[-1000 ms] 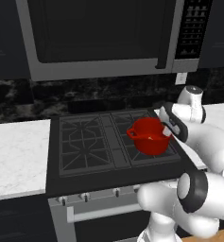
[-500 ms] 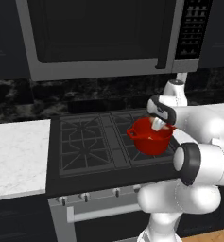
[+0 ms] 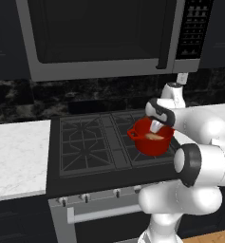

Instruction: Put the sweet potato and garlic in the pot. Retrieve the spatula and lightly stir the vegetables in the pot.

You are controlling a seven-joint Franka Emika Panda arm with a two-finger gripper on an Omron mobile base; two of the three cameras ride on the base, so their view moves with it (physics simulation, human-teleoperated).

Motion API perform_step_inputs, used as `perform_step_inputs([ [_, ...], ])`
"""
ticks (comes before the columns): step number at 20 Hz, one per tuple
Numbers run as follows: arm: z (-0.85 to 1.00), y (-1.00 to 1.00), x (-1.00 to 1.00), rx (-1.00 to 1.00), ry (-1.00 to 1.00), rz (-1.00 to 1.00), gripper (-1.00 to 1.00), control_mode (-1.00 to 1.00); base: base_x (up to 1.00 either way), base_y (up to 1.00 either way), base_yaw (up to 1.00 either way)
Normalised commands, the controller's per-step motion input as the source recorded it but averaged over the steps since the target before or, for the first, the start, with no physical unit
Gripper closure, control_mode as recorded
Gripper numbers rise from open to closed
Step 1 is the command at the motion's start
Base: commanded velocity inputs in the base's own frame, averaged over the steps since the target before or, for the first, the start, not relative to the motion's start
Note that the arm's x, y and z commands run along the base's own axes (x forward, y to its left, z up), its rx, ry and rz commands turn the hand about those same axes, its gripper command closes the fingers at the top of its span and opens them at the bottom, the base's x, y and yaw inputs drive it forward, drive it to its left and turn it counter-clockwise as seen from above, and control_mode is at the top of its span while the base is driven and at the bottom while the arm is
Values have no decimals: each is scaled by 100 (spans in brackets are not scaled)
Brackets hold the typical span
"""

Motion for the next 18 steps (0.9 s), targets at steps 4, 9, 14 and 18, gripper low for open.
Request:
perform_step_inputs([
  [4,89,-39,-42,0,-12,0,-100,-100,0,0,0],
  [9,20,-81,-83,0,-16,0,-100,-100,0,0,0],
  [14,0,-100,-52,0,-4,-2,-100,-100,0,0,0],
  [18,-1,-100,-8,0,1,-7,-100,-100,0,0,0],
])
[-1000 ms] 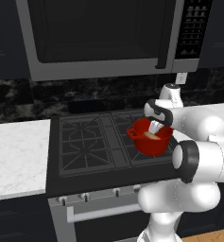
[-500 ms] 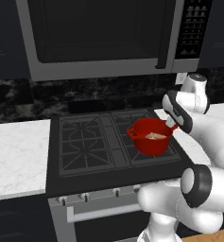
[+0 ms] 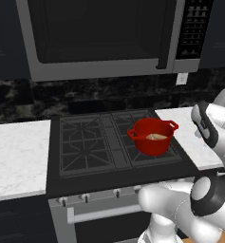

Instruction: Put the sweet potato and garlic in the pot. Retrieve the spatula and lightly stir the vegetables in the pot.

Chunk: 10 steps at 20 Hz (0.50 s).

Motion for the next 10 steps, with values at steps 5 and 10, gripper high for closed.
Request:
perform_step_inputs([
  [5,-23,-100,16,4,11,-17,-100,-100,0,0,0],
  [10,-53,-94,0,4,18,-35,-100,-100,0,0,0],
])
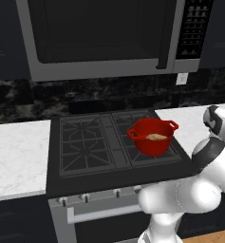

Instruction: Put the sweet potato and garlic in the pot. Retrieve the spatula and lightly stir the vegetables in the pot.

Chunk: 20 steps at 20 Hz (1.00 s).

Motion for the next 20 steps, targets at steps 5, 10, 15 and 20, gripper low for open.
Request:
perform_step_inputs([
  [5,-37,-77,0,4,11,-36,-100,-100,0,0,0],
  [10,-32,-74,0,18,4,-8,-100,-100,0,0,0],
  [15,-43,-54,13,21,5,0,-100,-100,0,0,0],
  [20,-38,-33,30,14,2,0,-100,-100,0,0,0],
])
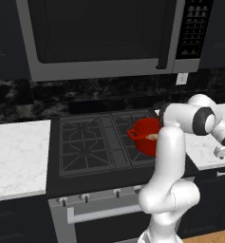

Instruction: Put the sweet potato and garlic in the pot. Retrieve the spatula and lightly stir the vegetables in the pot.

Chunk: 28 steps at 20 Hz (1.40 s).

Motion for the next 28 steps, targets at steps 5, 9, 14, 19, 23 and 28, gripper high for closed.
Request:
perform_step_inputs([
  [5,-4,-53,30,12,0,0,-100,-100,0,0,0],
  [9,-8,-26,48,6,0,0,-100,-100,0,0,0],
  [14,-31,14,40,0,0,0,-100,-100,0,0,0],
  [19,-62,32,28,-1,6,3,-100,-100,0,0,0],
  [23,-84,80,5,-16,4,7,100,-100,0,0,0],
  [28,-32,80,-8,-14,5,13,100,-100,0,0,0],
])
